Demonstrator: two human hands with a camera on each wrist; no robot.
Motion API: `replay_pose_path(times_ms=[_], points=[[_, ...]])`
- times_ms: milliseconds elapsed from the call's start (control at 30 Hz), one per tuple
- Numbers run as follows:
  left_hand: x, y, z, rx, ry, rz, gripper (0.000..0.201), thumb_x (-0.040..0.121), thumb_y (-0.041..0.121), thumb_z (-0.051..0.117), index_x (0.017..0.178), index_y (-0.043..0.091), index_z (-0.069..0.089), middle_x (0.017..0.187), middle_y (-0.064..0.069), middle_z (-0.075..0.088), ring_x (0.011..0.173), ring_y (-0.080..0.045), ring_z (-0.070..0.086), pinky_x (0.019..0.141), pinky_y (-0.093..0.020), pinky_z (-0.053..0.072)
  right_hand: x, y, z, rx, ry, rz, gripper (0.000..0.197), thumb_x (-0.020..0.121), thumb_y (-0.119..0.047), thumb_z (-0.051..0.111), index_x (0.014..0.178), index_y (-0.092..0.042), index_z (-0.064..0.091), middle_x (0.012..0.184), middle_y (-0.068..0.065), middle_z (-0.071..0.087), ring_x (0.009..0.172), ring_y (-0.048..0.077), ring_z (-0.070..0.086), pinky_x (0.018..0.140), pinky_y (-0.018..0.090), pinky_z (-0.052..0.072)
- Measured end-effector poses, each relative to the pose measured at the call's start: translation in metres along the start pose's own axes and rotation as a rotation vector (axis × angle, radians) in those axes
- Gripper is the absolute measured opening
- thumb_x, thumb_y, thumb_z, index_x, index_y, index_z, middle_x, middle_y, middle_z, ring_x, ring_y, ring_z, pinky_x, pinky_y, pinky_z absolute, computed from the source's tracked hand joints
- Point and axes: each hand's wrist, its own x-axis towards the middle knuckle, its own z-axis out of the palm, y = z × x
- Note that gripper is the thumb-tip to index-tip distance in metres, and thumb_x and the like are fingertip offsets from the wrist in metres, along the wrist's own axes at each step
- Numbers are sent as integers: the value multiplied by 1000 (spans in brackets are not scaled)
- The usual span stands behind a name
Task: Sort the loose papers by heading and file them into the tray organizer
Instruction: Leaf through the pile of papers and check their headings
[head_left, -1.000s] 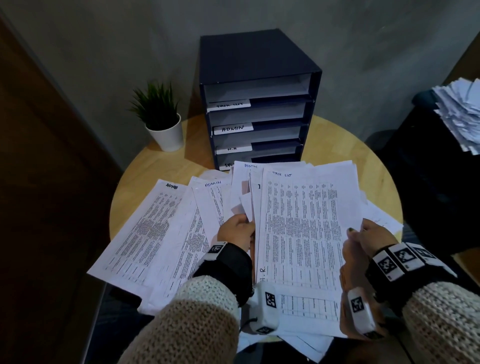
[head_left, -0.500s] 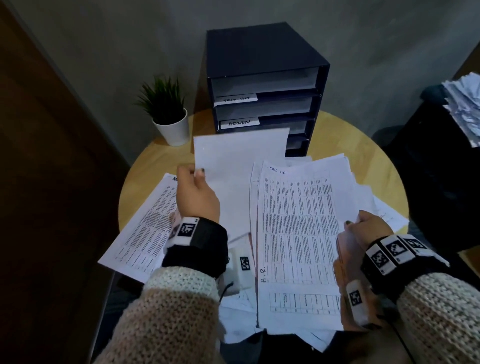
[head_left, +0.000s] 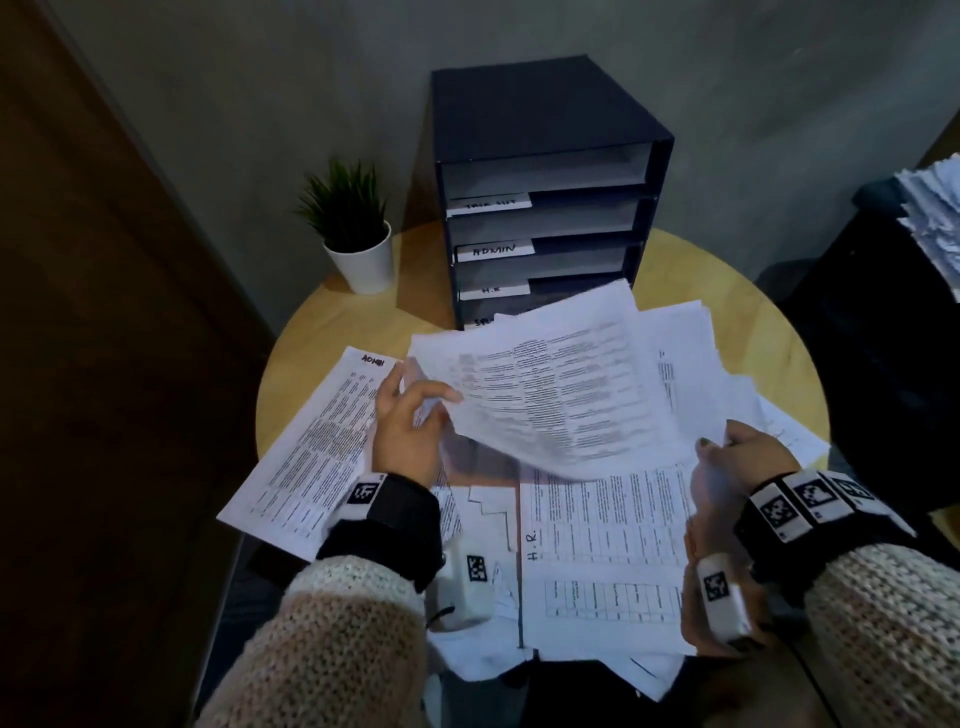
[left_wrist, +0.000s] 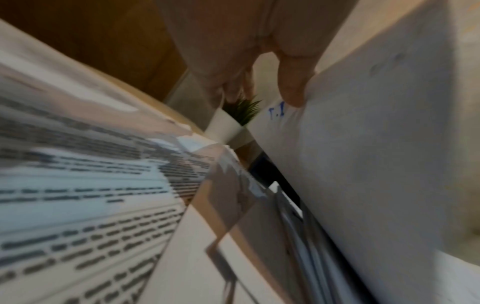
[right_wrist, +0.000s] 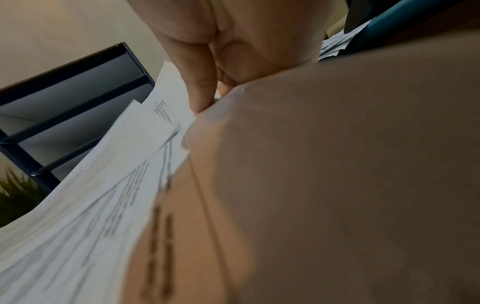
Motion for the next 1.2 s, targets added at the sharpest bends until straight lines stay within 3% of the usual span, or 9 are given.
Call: replay_pose_path(times_ms=[100, 200, 333, 433, 533, 667, 800, 1067, 1200], points=[[8, -16, -7, -192, 44, -246, 36, 93, -5, 48, 97, 28, 62, 118, -1, 61, 113, -20, 52, 90, -31, 45, -2, 0, 0, 9, -26, 6, 27, 92, -18, 52, 70, -4, 44, 68, 16, 47, 64, 24, 46, 68, 29, 32], [6, -15, -11, -236, 40, -565, 18, 101, 21, 42, 113, 14, 53, 94, -10, 64, 95, -33, 60, 77, -44, 50, 3, 3, 3, 61, -31, 20, 23, 90, -18, 54, 89, 6, 54, 76, 22, 54, 75, 26, 52, 74, 32, 40], [0, -11, -21, -421, -60, -854, 45, 99, 48, 35, 97, 9, 57, 92, -15, 63, 83, -34, 62, 70, -49, 52, 9, 5, 5, 67, -16, 21, 32, 92, -13, 52, 63, -10, 38, 63, 11, 40, 73, 24, 44, 72, 31, 32], [-3, -16, -27, -232, -224, -824, 31, 93, 20, 59, 122, 12, 49, 101, -11, 63, 87, -35, 68, 79, -46, 56, 10, 4, 4, 108, -43, 41, 34, 92, -12, 53, 63, -15, 36, 66, 10, 41, 68, 23, 44, 75, 32, 34], [-1, -22, -23, -158, -140, -773, 47, 87, -11, 57, 122, 18, 43, 103, -18, 60, 81, -34, 68, 77, -44, 57, 14, 7, 5, 76, -33, 42, 37, 92, -16, 53, 62, -10, 32, 62, 13, 35, 74, 25, 44, 73, 33, 32], [10, -35, -29, -9, 202, -548, 30, 85, 0, 63, 110, 15, 54, 109, -13, 63, 87, -31, 66, 83, -41, 56, 16, 9, 5, 55, -4, 43, 36, 92, -18, 53, 62, -12, 34, 60, 11, 38, 71, 24, 45, 74, 33, 34], [23, -35, -49, 164, 536, -393, 24, 95, 10, 45, 117, 12, 54, 112, -13, 59, 104, -32, 56, 91, -40, 44, 17, 14, -4, -26, 9, 19, 34, 93, -18, 49, 63, -13, 34, 66, 12, 43, 76, 26, 47, 72, 30, 32], [27, -42, -75, 250, 678, -408, 37, 95, 0, 33, 126, 9, 52, 138, -18, 41, 119, -35, 45, 98, -40, 37, 33, 35, -28, 10, -9, 32, 38, 94, -21, 54, 64, -6, 34, 63, 17, 40, 71, 31, 50, 69, 35, 31], [32, -48, -76, 163, 723, -392, 36, 92, 2, 35, 116, 15, 57, 128, -18, 52, 112, -37, 52, 95, -43, 43, 44, 46, -28, 35, -45, -4, 31, 91, -23, 57, 71, -9, 38, 67, 18, 39, 70, 31, 48, 67, 38, 33]])
